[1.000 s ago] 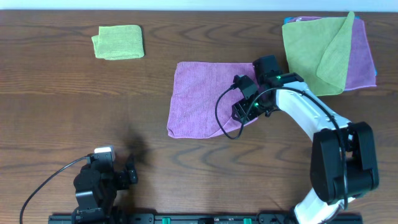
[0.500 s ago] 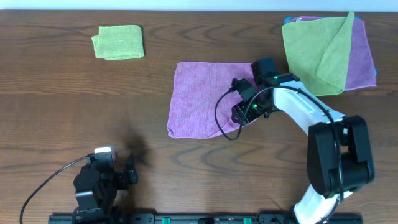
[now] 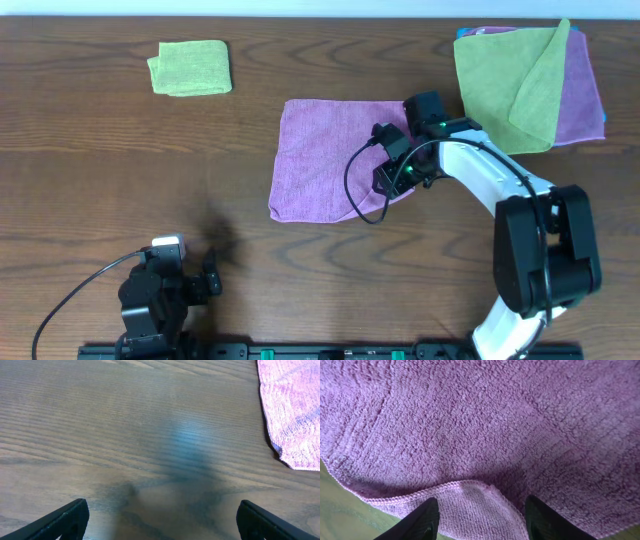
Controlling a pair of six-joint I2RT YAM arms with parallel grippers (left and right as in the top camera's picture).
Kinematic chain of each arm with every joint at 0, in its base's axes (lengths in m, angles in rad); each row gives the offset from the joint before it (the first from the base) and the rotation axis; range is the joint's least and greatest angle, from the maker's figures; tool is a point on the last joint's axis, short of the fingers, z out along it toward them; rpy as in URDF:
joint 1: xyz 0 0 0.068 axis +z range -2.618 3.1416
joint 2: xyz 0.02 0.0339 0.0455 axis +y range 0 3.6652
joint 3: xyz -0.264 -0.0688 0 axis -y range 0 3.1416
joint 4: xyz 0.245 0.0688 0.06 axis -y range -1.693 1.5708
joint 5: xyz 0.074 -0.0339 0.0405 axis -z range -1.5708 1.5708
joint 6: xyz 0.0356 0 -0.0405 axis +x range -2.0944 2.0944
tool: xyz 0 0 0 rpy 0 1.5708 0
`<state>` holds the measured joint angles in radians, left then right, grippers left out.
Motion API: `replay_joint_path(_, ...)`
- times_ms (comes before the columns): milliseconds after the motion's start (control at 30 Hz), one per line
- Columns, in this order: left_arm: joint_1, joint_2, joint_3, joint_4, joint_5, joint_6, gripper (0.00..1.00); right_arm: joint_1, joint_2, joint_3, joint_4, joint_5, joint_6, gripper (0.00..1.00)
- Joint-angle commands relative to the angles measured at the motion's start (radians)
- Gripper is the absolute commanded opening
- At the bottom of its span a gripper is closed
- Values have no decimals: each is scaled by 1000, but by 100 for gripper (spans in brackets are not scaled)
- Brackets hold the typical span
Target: Fold the cloth
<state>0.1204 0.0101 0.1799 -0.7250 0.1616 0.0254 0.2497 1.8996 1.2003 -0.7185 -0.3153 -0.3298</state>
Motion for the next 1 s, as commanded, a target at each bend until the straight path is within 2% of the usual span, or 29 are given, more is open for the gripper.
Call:
replay_joint_path(0,-5,-6,-14,-3,15,-7,95,-4,31,-6,0,-14,-16,55)
replay_joint_path(100,-5,-6,-14,-3,15,-7,95,-4,41,-6,-5,-14,-16,48)
replay_joint_path(133,-5,-6,-14,-3,15,-7,95,-4,42,-6,-6,-14,-16,41)
replay_joint_path(233,-5,-6,-14,-3,15,-7,95,-4,42,-5,-10,-14,-16,11)
replay_joint_path(267,-5,-6,-14,-3,15,-7,95,-4,40,-4,-18,-14,-16,4)
replay_joint_path(300,-5,-6,-14,-3,15,-7,95,-4,39,-3,-26,-14,-16,1)
replay_joint_path(467,-5,-6,-14,-3,15,-7,95,0,8,-3,-79,-15,1,1)
replay_joint_path(833,-5,-6,-14,-3,15,-7,96,0,-126,-3,-309,9,110,2)
replay_joint_path(967,-5,-6,-14,-3,15,-7,95,0,-164,-3,-394,44,144,15)
